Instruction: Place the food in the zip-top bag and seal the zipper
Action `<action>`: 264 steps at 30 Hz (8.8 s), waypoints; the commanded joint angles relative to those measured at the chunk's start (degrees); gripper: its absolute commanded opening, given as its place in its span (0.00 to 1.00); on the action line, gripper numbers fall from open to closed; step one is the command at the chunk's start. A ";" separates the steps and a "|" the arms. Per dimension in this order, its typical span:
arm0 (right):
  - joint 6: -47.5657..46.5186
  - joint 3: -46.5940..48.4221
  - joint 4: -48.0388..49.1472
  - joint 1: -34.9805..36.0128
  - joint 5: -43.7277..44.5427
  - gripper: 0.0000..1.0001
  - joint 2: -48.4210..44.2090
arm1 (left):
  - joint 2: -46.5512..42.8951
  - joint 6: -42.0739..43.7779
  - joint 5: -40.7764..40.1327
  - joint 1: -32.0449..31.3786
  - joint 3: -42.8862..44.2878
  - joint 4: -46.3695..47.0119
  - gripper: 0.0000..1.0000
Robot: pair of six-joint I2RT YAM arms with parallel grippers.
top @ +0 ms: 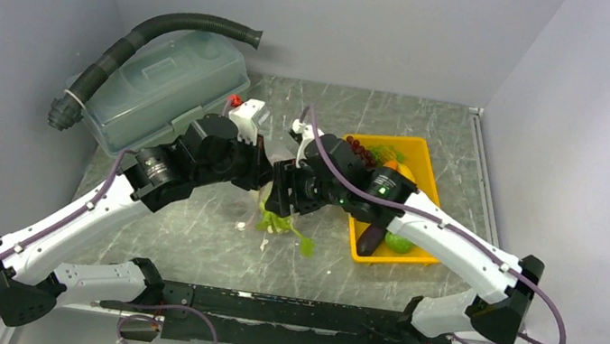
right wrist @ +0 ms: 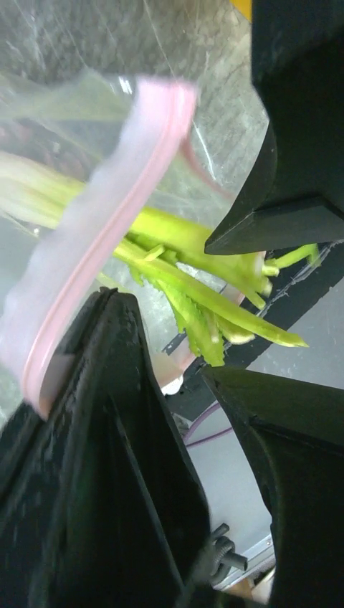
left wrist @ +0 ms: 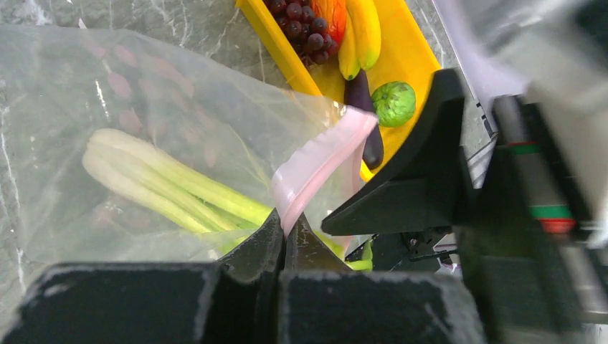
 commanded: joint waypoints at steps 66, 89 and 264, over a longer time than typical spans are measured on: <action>17.97 -21.67 24.03 -25.65 -11.74 0.79 6.38 | -7.05 19.44 22.23 -0.25 5.52 -5.89 0.00; 21.51 -30.00 28.49 -25.01 -16.74 0.67 7.40 | -7.41 19.41 21.89 -0.22 4.42 -4.60 0.00; -4.39 35.06 -16.17 4.45 34.91 0.44 12.69 | 5.23 -4.24 -14.41 0.19 31.43 -15.45 0.00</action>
